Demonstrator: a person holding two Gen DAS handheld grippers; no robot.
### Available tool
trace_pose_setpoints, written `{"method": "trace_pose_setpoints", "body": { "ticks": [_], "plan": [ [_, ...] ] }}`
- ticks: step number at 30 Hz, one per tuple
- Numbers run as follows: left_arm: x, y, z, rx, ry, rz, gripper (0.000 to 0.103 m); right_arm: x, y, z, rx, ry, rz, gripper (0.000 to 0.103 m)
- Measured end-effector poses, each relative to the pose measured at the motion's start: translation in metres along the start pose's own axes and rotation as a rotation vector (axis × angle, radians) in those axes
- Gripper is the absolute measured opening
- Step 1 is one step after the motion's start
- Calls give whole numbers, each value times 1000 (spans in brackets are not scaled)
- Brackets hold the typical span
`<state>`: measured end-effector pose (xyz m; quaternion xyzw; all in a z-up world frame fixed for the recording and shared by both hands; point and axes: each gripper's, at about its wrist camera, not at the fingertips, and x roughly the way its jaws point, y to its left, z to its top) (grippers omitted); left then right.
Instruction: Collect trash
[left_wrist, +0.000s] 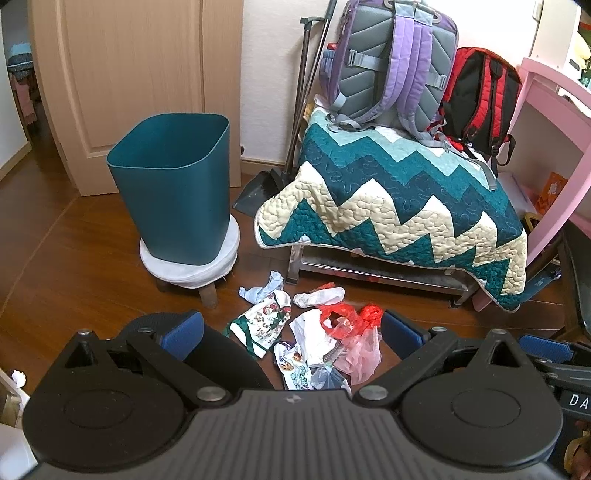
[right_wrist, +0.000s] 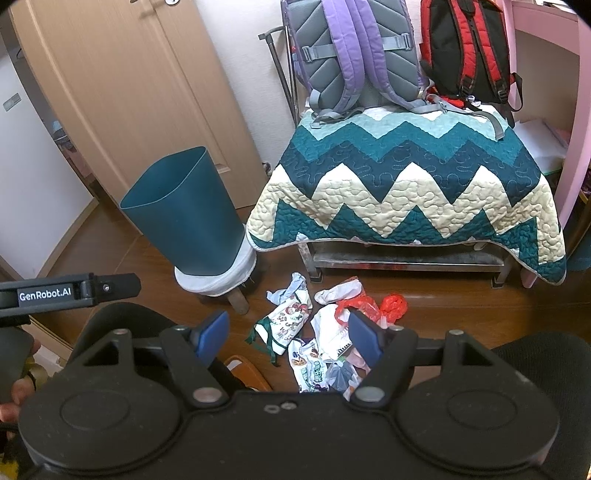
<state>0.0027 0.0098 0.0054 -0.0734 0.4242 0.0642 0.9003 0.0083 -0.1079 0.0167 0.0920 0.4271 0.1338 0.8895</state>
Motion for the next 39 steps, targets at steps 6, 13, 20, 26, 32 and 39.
{"method": "trace_pose_setpoints", "body": {
  "ticks": [6,13,20,26,32,39],
  "plan": [
    [0,0,0,0,-2,-1,103,0,1,0,-15,-3,0,71],
    [0,-2,-2,22,-5,-14,103,2,6,9,-48,-46,-8,71],
    [-1,-2,-2,30,2,-20,103,6,17,20,-76,-47,25,71],
    [-1,-4,-3,29,3,-20,103,7,24,19,-101,-38,37,71],
    [0,-8,-4,38,8,-28,103,8,23,18,-99,-30,41,71],
    [4,-4,-2,42,18,-36,103,10,24,17,-97,-25,40,71]
  ]
}}
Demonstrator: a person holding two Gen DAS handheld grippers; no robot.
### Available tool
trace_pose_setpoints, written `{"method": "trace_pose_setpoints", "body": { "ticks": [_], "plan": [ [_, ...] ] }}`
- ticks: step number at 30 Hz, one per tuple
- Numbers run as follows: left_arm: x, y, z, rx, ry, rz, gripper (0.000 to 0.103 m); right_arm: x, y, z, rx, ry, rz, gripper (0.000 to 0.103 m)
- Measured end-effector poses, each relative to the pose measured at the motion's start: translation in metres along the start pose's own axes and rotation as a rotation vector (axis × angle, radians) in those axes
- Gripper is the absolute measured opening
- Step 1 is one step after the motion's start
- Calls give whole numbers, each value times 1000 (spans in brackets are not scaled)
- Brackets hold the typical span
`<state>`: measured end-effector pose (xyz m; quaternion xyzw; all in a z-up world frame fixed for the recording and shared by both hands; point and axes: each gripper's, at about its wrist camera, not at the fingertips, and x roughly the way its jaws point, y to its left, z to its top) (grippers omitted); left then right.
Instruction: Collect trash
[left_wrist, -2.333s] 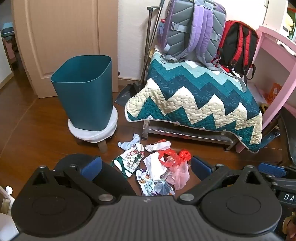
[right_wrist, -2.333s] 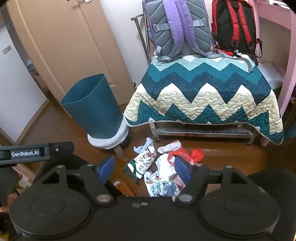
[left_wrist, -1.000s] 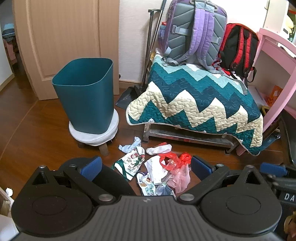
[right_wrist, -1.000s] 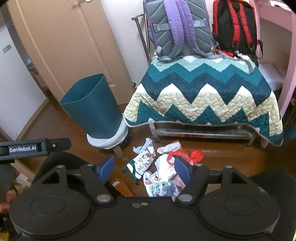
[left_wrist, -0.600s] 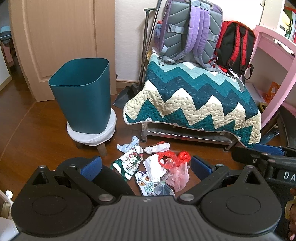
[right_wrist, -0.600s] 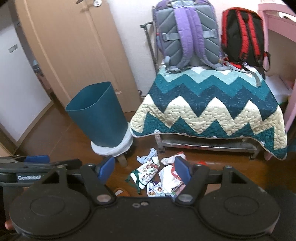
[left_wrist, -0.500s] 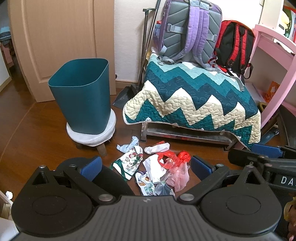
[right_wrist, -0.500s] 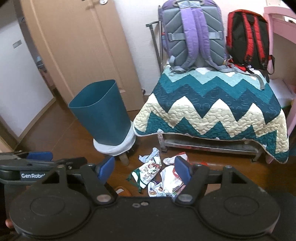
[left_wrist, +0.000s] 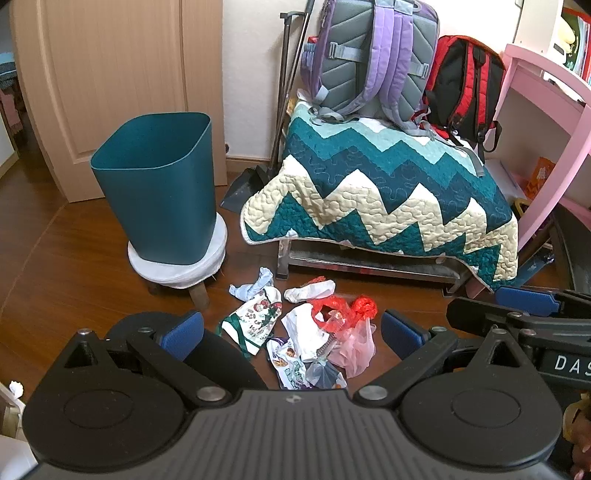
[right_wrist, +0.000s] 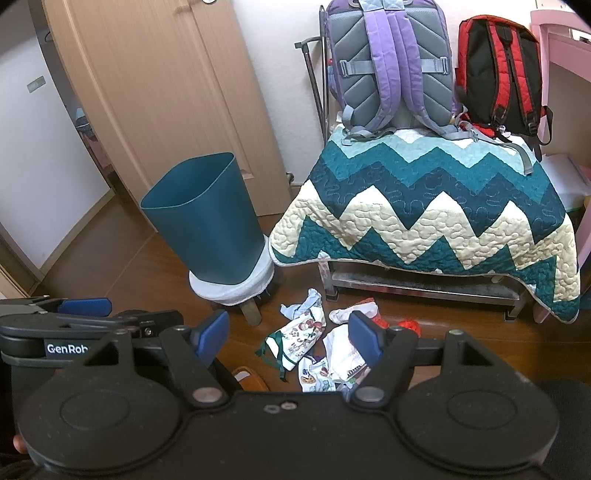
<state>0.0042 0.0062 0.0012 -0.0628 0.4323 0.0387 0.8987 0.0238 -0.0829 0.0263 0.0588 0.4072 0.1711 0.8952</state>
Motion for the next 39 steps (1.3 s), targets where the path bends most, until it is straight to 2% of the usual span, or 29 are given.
{"method": "trace_pose_setpoints", "body": {
  "ticks": [10,17,21,25,29,33,37,39],
  "plan": [
    [16,1,2,5,32,-14,103,13,-4,2,0,23,1,71],
    [55,13,26,-16,45,0,103,44,-30,14,13,26,-25,71],
    [101,19,51,-14,72,-39,103,82,-61,24,20,52,-67,71],
    [164,18,73,23,137,-38,103,134,-95,32,34,115,-111,71],
    [229,12,81,33,225,-33,103,191,-126,33,61,199,-128,71],
    [289,1,76,40,296,-27,103,248,-153,26,100,293,-136,71],
    [342,-22,57,116,349,-51,103,297,-182,12,130,378,-164,71],
    [371,-32,44,143,390,-32,103,320,-197,2,156,421,-176,71]
  ]
}}
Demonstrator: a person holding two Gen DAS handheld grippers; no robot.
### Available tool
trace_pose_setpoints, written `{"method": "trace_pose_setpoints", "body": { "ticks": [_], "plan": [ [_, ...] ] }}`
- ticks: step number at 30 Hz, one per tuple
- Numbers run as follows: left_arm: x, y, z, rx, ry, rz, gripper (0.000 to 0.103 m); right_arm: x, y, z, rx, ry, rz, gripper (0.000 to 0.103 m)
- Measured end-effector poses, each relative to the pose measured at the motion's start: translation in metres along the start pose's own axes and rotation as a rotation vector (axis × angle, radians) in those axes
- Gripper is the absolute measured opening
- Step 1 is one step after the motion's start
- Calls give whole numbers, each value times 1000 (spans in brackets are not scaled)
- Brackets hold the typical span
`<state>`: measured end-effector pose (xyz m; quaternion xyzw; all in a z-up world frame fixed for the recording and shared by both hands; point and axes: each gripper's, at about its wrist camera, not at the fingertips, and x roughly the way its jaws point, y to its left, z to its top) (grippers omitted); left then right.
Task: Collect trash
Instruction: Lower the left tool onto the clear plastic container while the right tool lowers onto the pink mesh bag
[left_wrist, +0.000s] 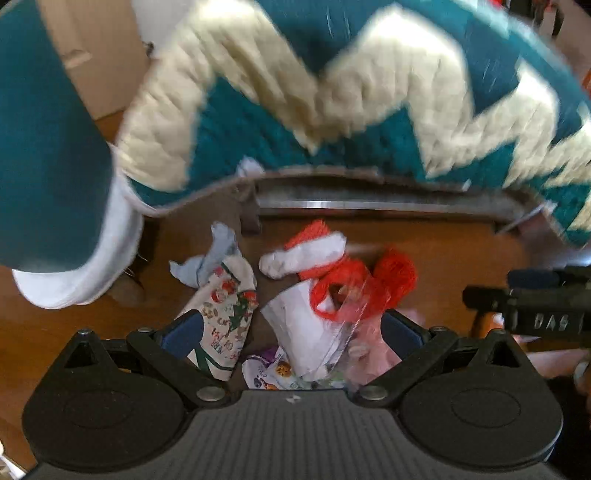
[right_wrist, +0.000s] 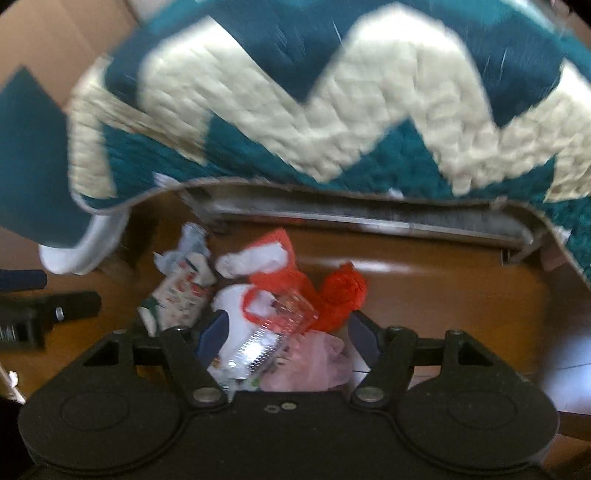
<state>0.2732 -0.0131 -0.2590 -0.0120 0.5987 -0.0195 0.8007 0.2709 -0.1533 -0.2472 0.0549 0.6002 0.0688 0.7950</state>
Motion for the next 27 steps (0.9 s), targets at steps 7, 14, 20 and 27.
{"method": "trace_pose_setpoints", "body": {
  "ticks": [7,14,20,27],
  "plan": [
    [90,-36,-17,146,156,-19,103,85,-32,-14,144,167,35,70],
    [167,-63,-44,329,268,-15,103,150,-49,-37,212,313,73,69],
    [201,-78,-59,457,283,-34,102,185,-52,-52,217,380,90,69],
    [220,-79,-61,464,275,-36,95,200,-60,-55,250,361,97,68]
  ]
}}
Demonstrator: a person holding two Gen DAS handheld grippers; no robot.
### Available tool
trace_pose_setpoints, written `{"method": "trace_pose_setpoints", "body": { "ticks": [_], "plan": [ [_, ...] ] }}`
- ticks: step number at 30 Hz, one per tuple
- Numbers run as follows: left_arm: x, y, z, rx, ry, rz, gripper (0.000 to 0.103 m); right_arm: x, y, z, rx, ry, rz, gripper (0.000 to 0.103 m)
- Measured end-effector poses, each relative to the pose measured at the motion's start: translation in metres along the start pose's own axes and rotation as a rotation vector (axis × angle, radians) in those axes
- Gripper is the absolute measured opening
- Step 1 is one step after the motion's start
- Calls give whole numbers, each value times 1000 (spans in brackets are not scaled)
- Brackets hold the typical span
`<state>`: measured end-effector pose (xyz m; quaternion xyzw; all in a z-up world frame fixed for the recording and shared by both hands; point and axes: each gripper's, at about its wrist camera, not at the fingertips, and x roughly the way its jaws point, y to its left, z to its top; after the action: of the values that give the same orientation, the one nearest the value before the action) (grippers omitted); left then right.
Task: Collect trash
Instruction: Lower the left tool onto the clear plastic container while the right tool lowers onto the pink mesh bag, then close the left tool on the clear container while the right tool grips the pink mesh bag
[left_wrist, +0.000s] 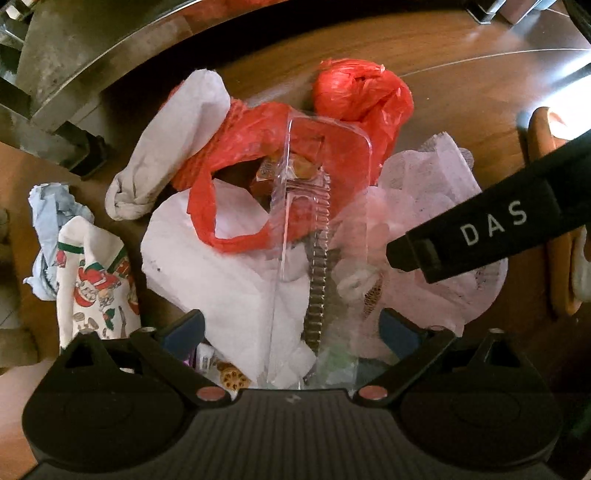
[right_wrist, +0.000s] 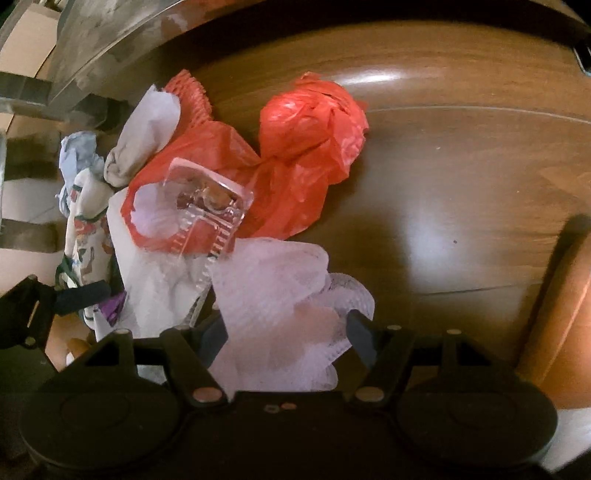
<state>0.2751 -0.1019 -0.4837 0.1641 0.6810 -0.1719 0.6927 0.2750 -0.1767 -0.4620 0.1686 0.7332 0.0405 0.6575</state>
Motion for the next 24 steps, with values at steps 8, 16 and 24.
{"method": "trace_pose_setpoints", "body": {
  "ticks": [8,16,24],
  "plan": [
    [4,-2,3,9,-10,-17,49,2,5,1,-36,-16,-37,16],
    [-14,-9,3,7,30,-12,41,-27,15,-6,-58,-54,-90,11],
    [-80,-4,-4,-55,-7,33,41,-94,33,-36,-52,-128,-115,11]
  ]
}}
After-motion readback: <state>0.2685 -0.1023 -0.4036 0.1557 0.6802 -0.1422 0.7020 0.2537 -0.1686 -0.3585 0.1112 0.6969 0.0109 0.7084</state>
